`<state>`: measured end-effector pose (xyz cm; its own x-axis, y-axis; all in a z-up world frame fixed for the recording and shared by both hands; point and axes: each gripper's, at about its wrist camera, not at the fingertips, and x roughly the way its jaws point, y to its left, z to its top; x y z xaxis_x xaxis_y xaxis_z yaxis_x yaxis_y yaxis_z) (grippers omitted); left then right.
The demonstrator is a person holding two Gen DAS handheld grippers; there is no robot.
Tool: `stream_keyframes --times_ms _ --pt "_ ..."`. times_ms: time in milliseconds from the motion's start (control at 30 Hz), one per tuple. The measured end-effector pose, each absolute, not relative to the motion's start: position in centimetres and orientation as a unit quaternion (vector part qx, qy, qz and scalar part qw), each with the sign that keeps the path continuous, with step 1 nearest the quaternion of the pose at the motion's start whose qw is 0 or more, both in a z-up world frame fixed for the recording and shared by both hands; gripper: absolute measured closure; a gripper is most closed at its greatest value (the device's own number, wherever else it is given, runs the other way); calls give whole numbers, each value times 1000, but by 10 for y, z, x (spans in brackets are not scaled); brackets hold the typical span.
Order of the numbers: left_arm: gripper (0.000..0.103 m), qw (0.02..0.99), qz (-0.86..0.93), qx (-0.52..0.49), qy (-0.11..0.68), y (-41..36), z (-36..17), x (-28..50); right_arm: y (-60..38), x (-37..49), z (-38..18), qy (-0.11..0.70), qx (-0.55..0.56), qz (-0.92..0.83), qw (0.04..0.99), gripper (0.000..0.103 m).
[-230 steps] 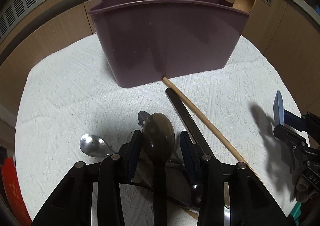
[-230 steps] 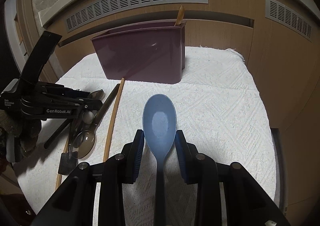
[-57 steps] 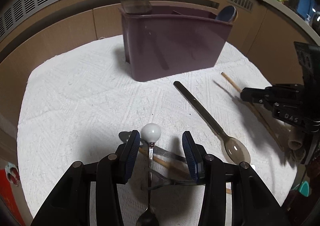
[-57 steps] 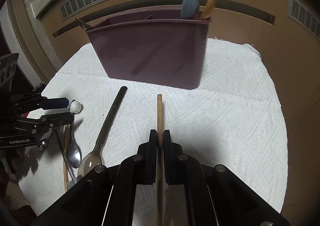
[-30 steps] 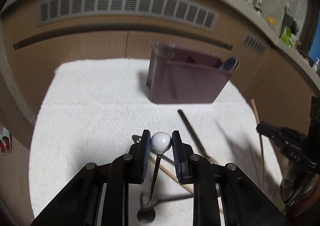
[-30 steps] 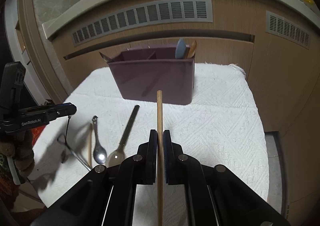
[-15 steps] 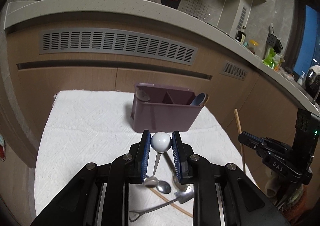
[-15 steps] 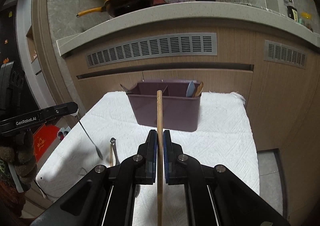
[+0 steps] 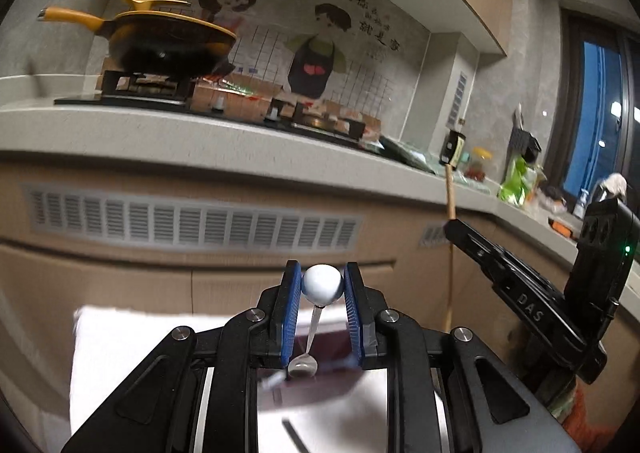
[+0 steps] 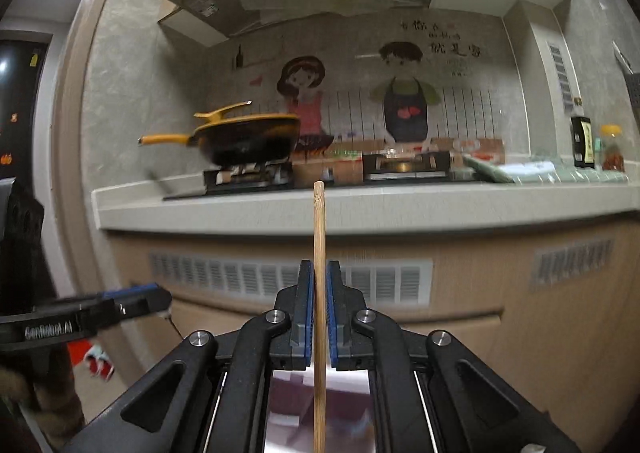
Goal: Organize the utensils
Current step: 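Lift the chopstick with the right tool while the left lifts the ball spoon over the caddy, then open the right tool over the caddy while the left drops the ball spoon in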
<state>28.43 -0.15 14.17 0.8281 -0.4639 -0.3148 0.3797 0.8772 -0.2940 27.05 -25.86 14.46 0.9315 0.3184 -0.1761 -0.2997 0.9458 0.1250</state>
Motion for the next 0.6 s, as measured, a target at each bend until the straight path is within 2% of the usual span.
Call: stream_keyframes --times_ms 167,333,600 --pt "81 947 -205 -117 219 -2 123 339 -237 320 128 89 39 127 987 97" --pt "81 935 -194 -144 261 0 82 377 -224 356 94 109 32 95 989 97" --pt "80 922 -193 -144 303 -14 26 393 -237 382 36 185 66 102 975 97"
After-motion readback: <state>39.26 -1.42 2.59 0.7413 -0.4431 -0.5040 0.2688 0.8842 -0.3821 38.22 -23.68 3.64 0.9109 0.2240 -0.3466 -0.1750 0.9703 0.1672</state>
